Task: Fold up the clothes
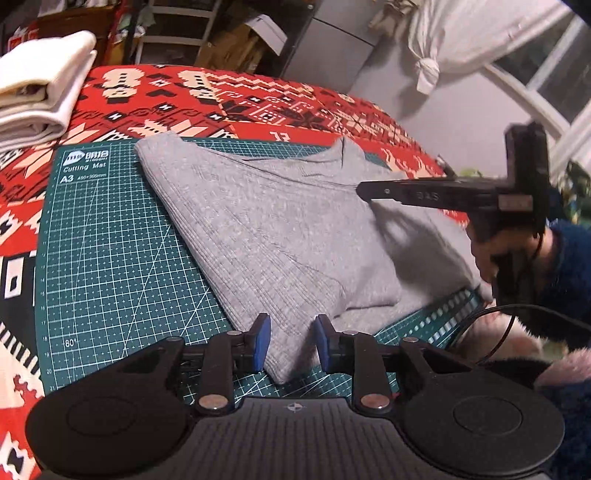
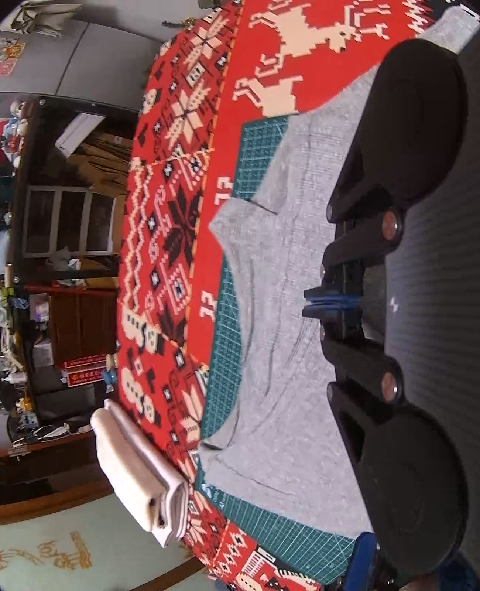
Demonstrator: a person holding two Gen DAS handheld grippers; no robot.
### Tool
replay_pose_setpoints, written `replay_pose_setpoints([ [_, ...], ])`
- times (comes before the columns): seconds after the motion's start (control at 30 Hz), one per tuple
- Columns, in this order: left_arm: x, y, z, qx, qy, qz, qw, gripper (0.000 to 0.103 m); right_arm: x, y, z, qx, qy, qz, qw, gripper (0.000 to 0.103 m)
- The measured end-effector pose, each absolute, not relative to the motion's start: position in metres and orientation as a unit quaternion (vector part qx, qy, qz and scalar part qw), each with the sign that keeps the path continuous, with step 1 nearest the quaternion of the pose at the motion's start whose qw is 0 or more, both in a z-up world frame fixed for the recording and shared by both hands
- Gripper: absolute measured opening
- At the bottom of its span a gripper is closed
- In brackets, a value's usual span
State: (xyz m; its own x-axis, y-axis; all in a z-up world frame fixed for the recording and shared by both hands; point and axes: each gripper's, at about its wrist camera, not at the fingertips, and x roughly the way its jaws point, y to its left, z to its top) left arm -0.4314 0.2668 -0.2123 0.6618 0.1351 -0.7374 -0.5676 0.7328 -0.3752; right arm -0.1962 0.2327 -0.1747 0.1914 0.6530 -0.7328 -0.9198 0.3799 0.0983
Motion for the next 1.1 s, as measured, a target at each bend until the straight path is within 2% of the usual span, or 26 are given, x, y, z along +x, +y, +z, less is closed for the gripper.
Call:
replay_pose_setpoints([
  [0.13, -0.436, 0.266, -0.209, -0.303, 0.350, 0.215, 0.860, 0.024, -0.195, 0.224, -0.169, -0.170, 0.359, 0.522, 0.755, 0.007],
  [0.2, -0.438, 0.265, -0.206, -0.302, 0.345, 0.220, 0.861, 0.024, -0.196, 0.216, -0.161, -0.158, 0.355, 0.523, 0.758, 0.012],
  [0.43, -0.438, 0.260, -0.198, -0.299, 0.339, 0.229, 0.862, 0.024, -0.214, 0.185, -0.138, -0.130, 0.356, 0.544, 0.749, 0.013],
  [0.63, -0.441, 0.249, -0.190, -0.284, 0.322, 0.211, 0.878, 0.024, -0.246, 0.163, -0.135, -0.123, 0.359, 0.572, 0.727, 0.021],
  [1.1, -0.434, 0.220, -0.203, -0.189, 0.329, 0.209, 0.901, 0.025, -0.292, 0.136, -0.165, -0.165, 0.366, 0.593, 0.698, 0.022],
])
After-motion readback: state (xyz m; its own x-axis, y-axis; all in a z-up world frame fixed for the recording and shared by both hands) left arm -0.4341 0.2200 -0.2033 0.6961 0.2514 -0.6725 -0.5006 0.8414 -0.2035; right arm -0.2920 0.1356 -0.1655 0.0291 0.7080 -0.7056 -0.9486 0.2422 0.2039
